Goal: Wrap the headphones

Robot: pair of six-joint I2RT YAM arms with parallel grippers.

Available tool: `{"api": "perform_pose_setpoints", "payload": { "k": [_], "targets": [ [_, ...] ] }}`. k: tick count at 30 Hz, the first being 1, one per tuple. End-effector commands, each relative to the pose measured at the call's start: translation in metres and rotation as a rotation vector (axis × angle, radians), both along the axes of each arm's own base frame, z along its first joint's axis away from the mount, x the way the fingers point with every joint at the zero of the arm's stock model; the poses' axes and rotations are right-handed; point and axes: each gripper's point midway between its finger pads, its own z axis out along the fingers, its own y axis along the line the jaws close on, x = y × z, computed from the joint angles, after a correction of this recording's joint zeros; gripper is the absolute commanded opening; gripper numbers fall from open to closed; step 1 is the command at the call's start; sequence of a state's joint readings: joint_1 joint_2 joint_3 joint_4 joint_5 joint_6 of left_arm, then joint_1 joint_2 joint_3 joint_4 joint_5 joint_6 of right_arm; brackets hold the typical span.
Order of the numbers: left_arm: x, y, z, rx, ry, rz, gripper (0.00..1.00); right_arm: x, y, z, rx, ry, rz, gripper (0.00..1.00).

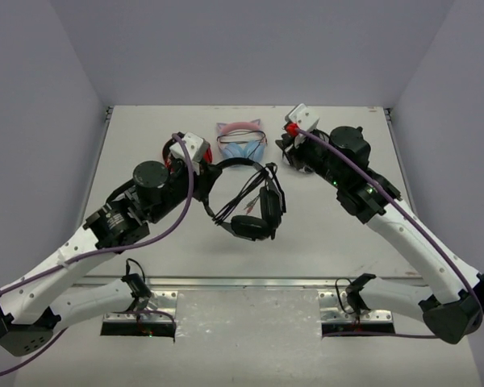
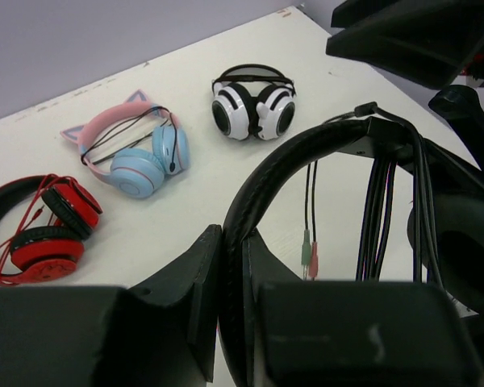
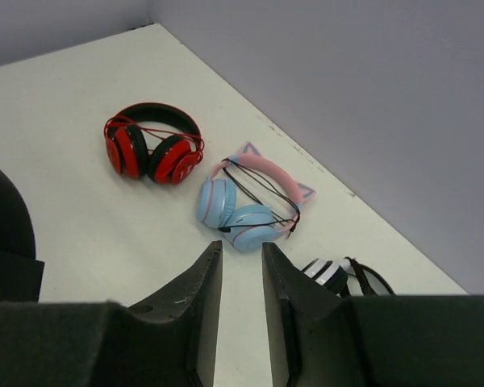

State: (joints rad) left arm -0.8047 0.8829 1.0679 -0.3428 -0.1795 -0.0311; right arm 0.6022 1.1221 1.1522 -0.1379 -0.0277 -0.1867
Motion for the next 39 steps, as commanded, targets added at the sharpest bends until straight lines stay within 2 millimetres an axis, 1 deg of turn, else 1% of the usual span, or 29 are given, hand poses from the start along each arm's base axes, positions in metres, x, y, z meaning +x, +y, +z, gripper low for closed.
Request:
{"api": "perform_pose_setpoints", "payload": {
  "k": [1, 2, 3, 4, 5, 8, 9, 10, 11, 12, 14, 15, 17, 18, 19, 20, 21, 22, 23, 25, 26, 28, 29, 30, 33, 35, 36, 37, 39],
  "targets": [
    [0.005, -0.002, 0.052, -0.187, -0.005, 0.057, 0.00, -0.003, -0.001, -0.007, 0.078, 0.081, -0.010, 0.28],
    [0.007, -0.001, 0.045, -0.166, 0.027, 0.081, 0.00, 0.000, -0.007, -0.009, 0.092, 0.098, -0.036, 0.33],
    [0.012, 0.001, 0.042, -0.168, 0.047, 0.119, 0.00, 0.006, -0.021, -0.013, 0.106, 0.124, -0.069, 0.39],
    [0.014, 0.003, 0.045, -0.173, 0.051, 0.136, 0.00, 0.009, -0.028, -0.016, 0.148, 0.164, -0.096, 0.43],
    [0.014, 0.005, 0.041, -0.161, 0.067, 0.153, 0.01, 0.020, -0.051, -0.018, 0.182, 0.187, -0.173, 0.53],
    [0.017, 0.010, 0.042, -0.170, 0.099, 0.203, 0.00, 0.030, -0.081, -0.039, 0.269, 0.288, -0.283, 0.65],
    [0.020, 0.012, 0.041, -0.167, 0.111, 0.226, 0.00, 0.036, -0.099, -0.043, 0.302, 0.305, -0.331, 0.67],
    [0.020, 0.013, 0.051, -0.201, 0.115, 0.240, 0.00, 0.032, -0.099, -0.053, 0.352, 0.354, -0.325, 0.68],
    [0.023, 0.013, 0.048, -0.186, 0.133, 0.259, 0.00, 0.034, -0.109, -0.054, 0.389, 0.360, -0.344, 0.69],
    [0.024, 0.014, 0.062, -0.214, 0.127, 0.268, 0.00, 0.033, -0.111, -0.056, 0.417, 0.372, -0.343, 0.74],
    [0.026, 0.015, 0.065, -0.216, 0.144, 0.293, 0.00, 0.022, -0.104, -0.061, 0.489, 0.424, -0.281, 0.75],
    [0.027, 0.015, 0.075, -0.246, 0.139, 0.301, 0.00, 0.018, -0.097, -0.063, 0.502, 0.432, -0.232, 0.75],
    [0.031, 0.017, 0.080, -0.269, 0.147, 0.334, 0.00, 0.007, -0.073, -0.060, 0.547, 0.475, -0.081, 0.75],
    [0.031, 0.020, 0.092, -0.296, 0.136, 0.347, 0.00, 0.003, -0.066, -0.067, 0.576, 0.525, -0.051, 0.75],
    [0.031, 0.023, 0.092, -0.293, 0.146, 0.368, 0.00, 0.002, -0.060, -0.070, 0.589, 0.549, -0.014, 0.91],
    [0.033, 0.024, 0.093, -0.306, 0.154, 0.386, 0.01, -0.004, -0.050, -0.063, 0.606, 0.543, 0.071, 0.94],
    [0.032, 0.026, 0.098, -0.324, 0.151, 0.390, 0.00, -0.010, -0.046, -0.072, 0.649, 0.594, 0.088, 0.97],
    [0.032, 0.027, 0.098, -0.331, 0.156, 0.401, 0.00, -0.013, -0.043, -0.069, 0.667, 0.583, 0.116, 0.98],
    [0.032, 0.033, 0.100, -0.361, 0.157, 0.434, 0.00, -0.014, -0.040, -0.059, 0.689, 0.532, 0.169, 0.99],
    [0.034, 0.035, 0.098, -0.378, 0.158, 0.462, 0.00, -0.019, -0.032, -0.058, 0.736, 0.580, 0.215, 0.98],
    [0.036, 0.037, 0.097, -0.390, 0.162, 0.481, 0.00, -0.025, -0.027, -0.047, 0.732, 0.553, 0.286, 0.97],
    [0.037, 0.034, 0.096, -0.398, 0.172, 0.475, 0.01, -0.029, -0.019, -0.039, 0.745, 0.557, 0.323, 0.97],
    [0.036, 0.029, 0.093, -0.405, 0.187, 0.455, 0.00, -0.027, -0.017, -0.041, 0.743, 0.568, 0.317, 0.97],
    [0.036, 0.026, 0.093, -0.409, 0.193, 0.446, 0.00, -0.022, -0.015, -0.034, 0.730, 0.543, 0.316, 0.96],
    [0.035, 0.022, 0.091, -0.423, 0.212, 0.432, 0.00, -0.016, 0.001, -0.034, 0.700, 0.553, 0.333, 0.94],
    [0.034, 0.020, 0.089, -0.434, 0.224, 0.423, 0.01, -0.005, 0.010, -0.040, 0.660, 0.556, 0.309, 0.93],
    [0.032, 0.017, 0.089, -0.442, 0.231, 0.409, 0.00, -0.006, 0.022, -0.043, 0.630, 0.559, 0.316, 0.92],
    [0.031, 0.016, 0.089, -0.451, 0.238, 0.405, 0.00, -0.002, 0.027, -0.044, 0.603, 0.571, 0.296, 0.92],
    [0.030, 0.014, 0.089, -0.465, 0.248, 0.398, 0.00, 0.006, 0.037, -0.057, 0.535, 0.554, 0.263, 0.89]
  ]
}}
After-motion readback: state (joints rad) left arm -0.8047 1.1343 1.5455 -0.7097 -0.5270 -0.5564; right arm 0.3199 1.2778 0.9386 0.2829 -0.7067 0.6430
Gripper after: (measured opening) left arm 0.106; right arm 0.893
